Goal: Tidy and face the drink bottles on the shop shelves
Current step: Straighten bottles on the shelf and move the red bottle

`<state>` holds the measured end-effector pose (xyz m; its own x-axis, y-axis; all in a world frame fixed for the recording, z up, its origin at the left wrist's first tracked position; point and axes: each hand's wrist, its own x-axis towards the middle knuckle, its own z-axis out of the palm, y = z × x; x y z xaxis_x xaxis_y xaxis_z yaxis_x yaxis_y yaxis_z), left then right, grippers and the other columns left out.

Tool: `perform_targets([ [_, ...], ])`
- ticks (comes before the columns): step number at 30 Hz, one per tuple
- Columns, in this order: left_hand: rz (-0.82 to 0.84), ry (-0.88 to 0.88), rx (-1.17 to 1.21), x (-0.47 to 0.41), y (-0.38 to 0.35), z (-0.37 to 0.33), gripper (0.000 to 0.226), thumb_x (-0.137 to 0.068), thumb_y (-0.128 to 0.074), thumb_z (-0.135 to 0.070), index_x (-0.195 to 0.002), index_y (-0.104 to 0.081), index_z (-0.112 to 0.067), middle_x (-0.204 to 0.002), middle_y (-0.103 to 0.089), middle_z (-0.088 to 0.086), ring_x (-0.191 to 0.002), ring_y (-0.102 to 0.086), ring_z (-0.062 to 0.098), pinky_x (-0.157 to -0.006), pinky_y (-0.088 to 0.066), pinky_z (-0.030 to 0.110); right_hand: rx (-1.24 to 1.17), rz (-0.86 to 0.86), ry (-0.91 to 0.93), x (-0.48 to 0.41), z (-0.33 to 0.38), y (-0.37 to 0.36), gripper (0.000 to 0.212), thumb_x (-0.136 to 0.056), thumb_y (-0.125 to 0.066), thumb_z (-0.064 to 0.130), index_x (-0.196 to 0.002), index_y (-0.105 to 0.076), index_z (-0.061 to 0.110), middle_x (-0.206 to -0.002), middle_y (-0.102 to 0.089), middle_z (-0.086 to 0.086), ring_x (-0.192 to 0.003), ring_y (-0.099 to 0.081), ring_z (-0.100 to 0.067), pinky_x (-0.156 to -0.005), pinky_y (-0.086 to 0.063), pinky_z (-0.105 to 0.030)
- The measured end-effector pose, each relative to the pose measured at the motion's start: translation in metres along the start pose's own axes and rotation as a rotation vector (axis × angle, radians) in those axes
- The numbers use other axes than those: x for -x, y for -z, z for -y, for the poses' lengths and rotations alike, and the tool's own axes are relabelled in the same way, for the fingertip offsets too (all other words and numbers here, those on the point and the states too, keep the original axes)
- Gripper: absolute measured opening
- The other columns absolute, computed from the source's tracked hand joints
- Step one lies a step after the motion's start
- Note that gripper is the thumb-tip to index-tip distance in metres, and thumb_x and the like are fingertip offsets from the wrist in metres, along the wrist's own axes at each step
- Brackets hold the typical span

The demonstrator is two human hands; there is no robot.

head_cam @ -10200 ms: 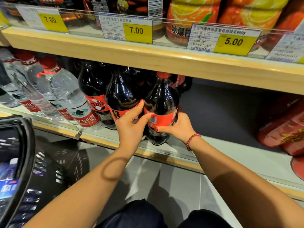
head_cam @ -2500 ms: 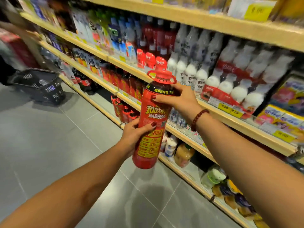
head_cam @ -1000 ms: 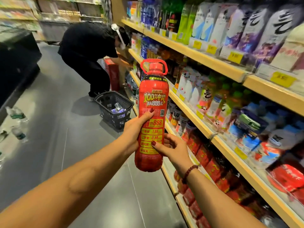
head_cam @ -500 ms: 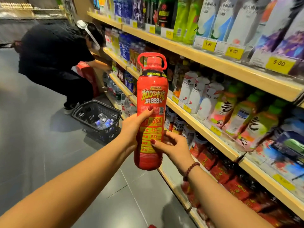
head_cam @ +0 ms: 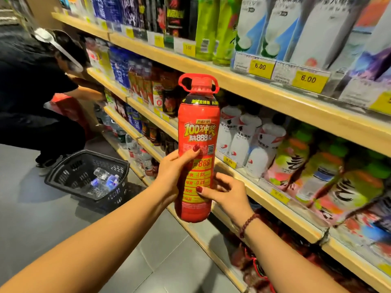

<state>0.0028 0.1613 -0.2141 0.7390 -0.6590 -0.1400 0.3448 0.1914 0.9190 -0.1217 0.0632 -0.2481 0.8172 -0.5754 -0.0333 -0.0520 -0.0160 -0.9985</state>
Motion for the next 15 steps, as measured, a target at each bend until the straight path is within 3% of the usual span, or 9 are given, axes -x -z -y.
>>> perform_targets([
  [3,0.073,0.029,-0.015,-0.024,-0.001,0.002,0.042,-0.054,-0.086,-0.038,-0.09,-0.076,-0.018,-0.097,-0.074,0.016,-0.087,-0.071,0.032,-0.068,-0.057,0.038,-0.004,-0.084,-0.012,-0.014,-0.004,0.0,0.051,-0.064,-0.084,0.01,-0.113,-0.067,0.007,-0.108,-0.072,-0.005,-0.105,-0.065,-0.019,-0.09,-0.053,-0.034],
  [7,0.157,0.08,-0.023,-0.056,0.004,0.005,0.047,-0.054,-0.086,-0.035,-0.094,-0.074,-0.014,-0.1,-0.072,0.019,-0.09,-0.069,0.036,-0.081,-0.056,0.05,-0.031,-0.231,-0.019,-0.028,-0.014,-0.01,0.064,-0.064,-0.085,0.008,-0.122,-0.06,0.0,-0.118,-0.066,-0.013,-0.112,-0.061,-0.027,-0.096,-0.05,-0.044],
  [10,0.257,0.133,-0.037,-0.076,0.011,0.005,0.05,-0.054,-0.086,-0.035,-0.096,-0.074,-0.012,-0.101,-0.072,0.021,-0.091,-0.069,0.037,-0.083,-0.055,0.052,-0.002,-0.353,0.014,-0.035,-0.017,-0.024,0.046,-0.064,-0.084,0.005,-0.106,-0.069,0.015,-0.1,-0.074,0.001,-0.097,-0.067,-0.015,-0.088,-0.054,-0.033],
  [12,0.327,0.152,-0.057,-0.088,0.017,0.007,0.053,-0.052,-0.086,-0.037,-0.096,-0.074,-0.011,-0.101,-0.072,0.019,-0.091,-0.069,0.035,-0.082,-0.055,0.048,0.012,-0.421,0.022,-0.037,-0.021,-0.034,0.046,-0.063,-0.084,0.005,-0.101,-0.069,0.026,-0.093,-0.073,0.014,-0.089,-0.067,-0.003,-0.082,-0.053,-0.022],
  [15,0.44,0.181,-0.089,-0.102,0.024,0.009,0.047,-0.056,-0.086,-0.034,-0.096,-0.074,-0.011,-0.099,-0.073,0.018,-0.09,-0.07,0.033,-0.08,-0.056,0.045,-0.004,-0.525,0.033,-0.038,-0.028,-0.046,0.051,-0.061,-0.086,0.008,-0.106,-0.067,0.025,-0.097,-0.072,0.012,-0.096,-0.066,-0.009,-0.082,-0.054,-0.021],
])
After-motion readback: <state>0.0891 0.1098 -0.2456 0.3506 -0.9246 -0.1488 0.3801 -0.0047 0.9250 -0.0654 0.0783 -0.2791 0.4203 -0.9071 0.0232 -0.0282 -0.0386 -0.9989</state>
